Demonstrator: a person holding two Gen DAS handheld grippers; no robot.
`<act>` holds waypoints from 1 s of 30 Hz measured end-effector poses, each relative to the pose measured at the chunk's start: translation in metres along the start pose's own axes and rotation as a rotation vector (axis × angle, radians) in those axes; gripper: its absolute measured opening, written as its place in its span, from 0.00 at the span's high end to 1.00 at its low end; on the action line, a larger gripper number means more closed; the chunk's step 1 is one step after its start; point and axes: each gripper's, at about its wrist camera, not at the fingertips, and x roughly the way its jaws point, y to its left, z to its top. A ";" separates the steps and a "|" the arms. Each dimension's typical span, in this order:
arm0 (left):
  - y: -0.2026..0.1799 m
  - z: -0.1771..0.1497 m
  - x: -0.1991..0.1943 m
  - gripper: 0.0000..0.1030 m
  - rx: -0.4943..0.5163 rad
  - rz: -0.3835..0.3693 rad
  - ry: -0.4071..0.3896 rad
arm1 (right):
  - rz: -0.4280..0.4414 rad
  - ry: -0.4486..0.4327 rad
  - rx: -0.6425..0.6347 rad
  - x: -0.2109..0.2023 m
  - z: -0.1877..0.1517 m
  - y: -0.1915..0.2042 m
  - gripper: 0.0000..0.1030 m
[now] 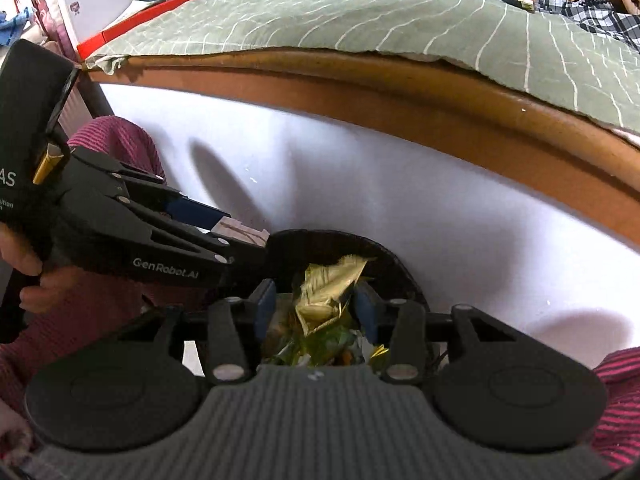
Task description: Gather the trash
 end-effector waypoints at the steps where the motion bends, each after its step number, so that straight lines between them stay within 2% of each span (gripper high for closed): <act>1: -0.002 -0.001 0.000 0.51 0.000 0.003 0.002 | -0.001 0.001 0.001 0.001 0.000 0.000 0.41; 5: -0.002 -0.001 0.004 0.43 0.004 0.016 0.015 | -0.007 0.005 0.006 0.004 0.001 0.000 0.38; 7: -0.003 0.000 0.004 0.34 0.003 0.021 0.017 | -0.008 0.008 0.007 0.005 0.002 0.000 0.37; 13: -0.008 -0.001 0.007 0.24 -0.001 0.039 0.028 | -0.021 0.016 0.001 0.008 0.001 0.001 0.31; 30: -0.009 -0.007 0.016 0.19 -0.033 0.064 0.068 | -0.030 0.034 0.036 0.016 -0.005 -0.001 0.25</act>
